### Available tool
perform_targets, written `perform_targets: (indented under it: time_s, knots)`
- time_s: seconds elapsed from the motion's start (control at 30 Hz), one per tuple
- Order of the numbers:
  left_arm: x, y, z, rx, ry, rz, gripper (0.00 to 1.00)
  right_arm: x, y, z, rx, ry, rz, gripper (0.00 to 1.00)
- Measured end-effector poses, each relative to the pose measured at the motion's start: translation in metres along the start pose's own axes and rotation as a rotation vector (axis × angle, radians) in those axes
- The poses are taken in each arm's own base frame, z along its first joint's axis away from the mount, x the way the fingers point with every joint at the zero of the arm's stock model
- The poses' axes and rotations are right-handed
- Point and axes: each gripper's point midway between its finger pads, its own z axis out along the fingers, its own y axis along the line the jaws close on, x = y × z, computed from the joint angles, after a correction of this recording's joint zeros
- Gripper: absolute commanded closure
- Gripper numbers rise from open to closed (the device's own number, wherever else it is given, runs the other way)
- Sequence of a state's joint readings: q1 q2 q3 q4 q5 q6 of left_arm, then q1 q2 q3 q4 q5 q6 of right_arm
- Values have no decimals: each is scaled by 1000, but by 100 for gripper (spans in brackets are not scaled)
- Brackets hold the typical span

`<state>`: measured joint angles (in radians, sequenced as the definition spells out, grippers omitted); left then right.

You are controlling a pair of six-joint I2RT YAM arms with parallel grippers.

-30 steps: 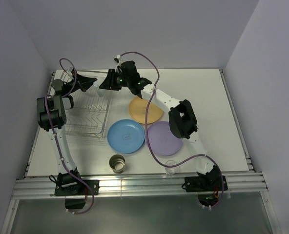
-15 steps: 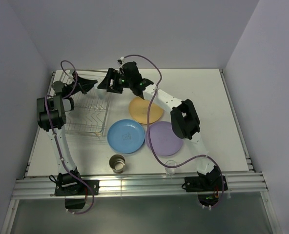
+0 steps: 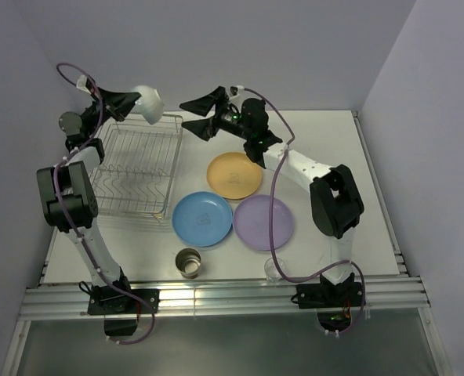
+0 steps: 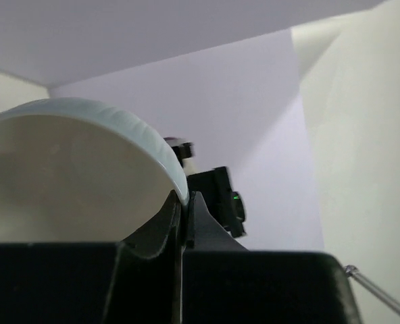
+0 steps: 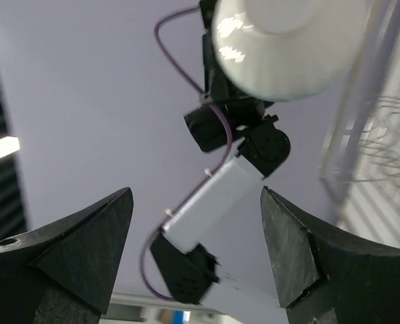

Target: Load the mixed dishes into the dish rack

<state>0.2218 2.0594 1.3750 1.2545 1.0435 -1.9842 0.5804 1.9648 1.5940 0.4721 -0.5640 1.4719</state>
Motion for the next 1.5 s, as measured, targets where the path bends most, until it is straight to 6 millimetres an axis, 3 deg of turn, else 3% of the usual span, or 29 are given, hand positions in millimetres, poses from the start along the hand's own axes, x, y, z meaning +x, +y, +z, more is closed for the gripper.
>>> perform_targets:
  time_s: [0.1,0.2,0.3,0.5,0.7,0.93,1.07,1.33,1.5]
  knots:
    - [10,-51,5,83,-41,86,100,-3,16,-11,-88,-22,138,16]
    - [21,-75,8,138,-92,100,100,-2,19,-17,-150,-33,265,16]
    - [30,-77,13,164,-143,62,100,-3,21,-21,-201,-46,324,14]
    - [42,-67,24,170,-224,-32,100,-6,54,-29,-365,-77,328,11]
    - [45,-104,21,239,-266,10,100,-2,60,-29,-404,-90,341,9]
    - [44,-140,27,323,-288,53,100,13,46,-19,-367,-92,388,9]
    - [48,-154,35,364,-297,54,100,17,61,-1,-420,-78,383,8]
    - [56,-161,46,402,-313,28,100,6,100,12,-535,-125,374,8]
    - [63,-159,51,401,-292,18,100,0,99,11,-546,-152,378,5]
